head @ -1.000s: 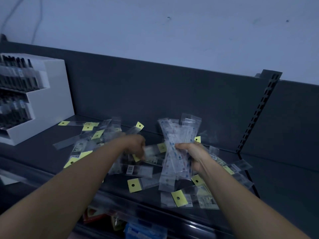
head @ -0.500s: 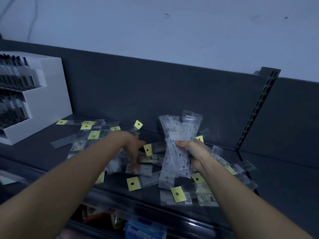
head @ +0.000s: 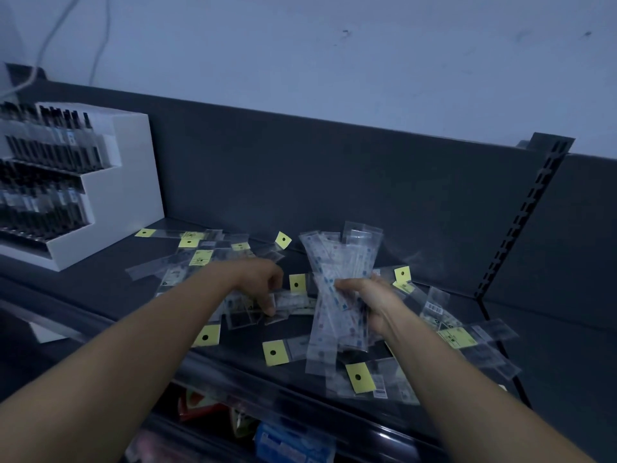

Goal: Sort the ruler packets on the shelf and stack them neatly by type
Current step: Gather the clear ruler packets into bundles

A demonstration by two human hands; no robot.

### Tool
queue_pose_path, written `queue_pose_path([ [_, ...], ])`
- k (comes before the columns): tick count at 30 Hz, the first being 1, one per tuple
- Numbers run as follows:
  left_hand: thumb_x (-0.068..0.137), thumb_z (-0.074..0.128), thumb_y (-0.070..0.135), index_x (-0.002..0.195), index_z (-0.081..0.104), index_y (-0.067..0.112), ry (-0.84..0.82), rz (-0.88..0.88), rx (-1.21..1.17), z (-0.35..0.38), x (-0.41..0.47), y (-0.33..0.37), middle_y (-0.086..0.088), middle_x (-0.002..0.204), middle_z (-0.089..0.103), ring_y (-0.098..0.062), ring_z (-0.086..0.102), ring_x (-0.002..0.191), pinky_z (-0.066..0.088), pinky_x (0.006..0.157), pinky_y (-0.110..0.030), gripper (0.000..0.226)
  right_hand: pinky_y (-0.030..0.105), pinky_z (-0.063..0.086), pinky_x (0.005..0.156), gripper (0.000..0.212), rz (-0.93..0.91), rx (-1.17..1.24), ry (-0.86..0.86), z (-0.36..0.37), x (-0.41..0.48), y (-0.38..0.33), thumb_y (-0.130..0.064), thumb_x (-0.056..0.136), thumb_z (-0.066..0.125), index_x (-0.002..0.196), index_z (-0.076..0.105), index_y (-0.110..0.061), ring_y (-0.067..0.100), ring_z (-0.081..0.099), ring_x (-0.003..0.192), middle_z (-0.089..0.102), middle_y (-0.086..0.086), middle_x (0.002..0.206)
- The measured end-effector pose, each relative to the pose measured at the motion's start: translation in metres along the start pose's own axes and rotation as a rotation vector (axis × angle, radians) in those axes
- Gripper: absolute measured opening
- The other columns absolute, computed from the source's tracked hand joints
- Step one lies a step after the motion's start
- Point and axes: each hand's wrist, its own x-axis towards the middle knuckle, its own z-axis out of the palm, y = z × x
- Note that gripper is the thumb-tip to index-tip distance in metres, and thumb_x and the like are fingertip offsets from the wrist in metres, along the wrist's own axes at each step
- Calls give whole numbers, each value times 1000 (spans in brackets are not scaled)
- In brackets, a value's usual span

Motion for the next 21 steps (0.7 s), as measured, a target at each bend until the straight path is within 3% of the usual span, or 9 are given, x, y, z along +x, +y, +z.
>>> queue_pose_path([
  [6,74,80,30,83,44,22,6,30,1,-2,5,2,9,79,44,-11,40,70,31,58,-26,37,39,57,60,24,8,-7,15,-3,-2,-2,8,82,67,102,60,-3,27,69,66,71,15,83],
  [10,77,77,17,96,46,21,22,37,-86,-4,7,3,13,81,41,-12,44,79,34,61,-25,37,40,57,63,35,14,-13,32,-7,-2,-5,7,81,68,114,58,0,30,69,74,70,16,89],
  [13,76,76,13,85,49,14,97,98,-158,-5,10,2,5,78,46,-12,42,69,34,59,-24,28,41,57,65,40,19,-17,44,-8,-1,-5,6,81,69,118,57,1,32,69,78,70,18,95],
  [16,78,74,5,79,53,10,232,164,-434,-11,15,1,-2,78,50,-15,46,69,38,62,-27,21,38,57,61,37,17,-16,49,-9,-1,-5,7,82,68,117,57,1,30,68,75,70,17,93],
  [19,79,71,-6,80,57,11,332,252,-854,-22,17,8,-4,80,63,-12,61,70,51,65,-25,22,37,54,60,29,5,3,57,-9,-2,-7,7,83,66,109,55,-4,29,66,73,68,15,89],
  [21,80,68,-10,81,56,12,383,293,-999,-28,19,17,1,75,66,-9,63,65,52,61,-22,25,37,53,58,28,-8,29,80,-10,-2,-9,8,83,65,105,54,-5,28,65,72,67,15,87],
])
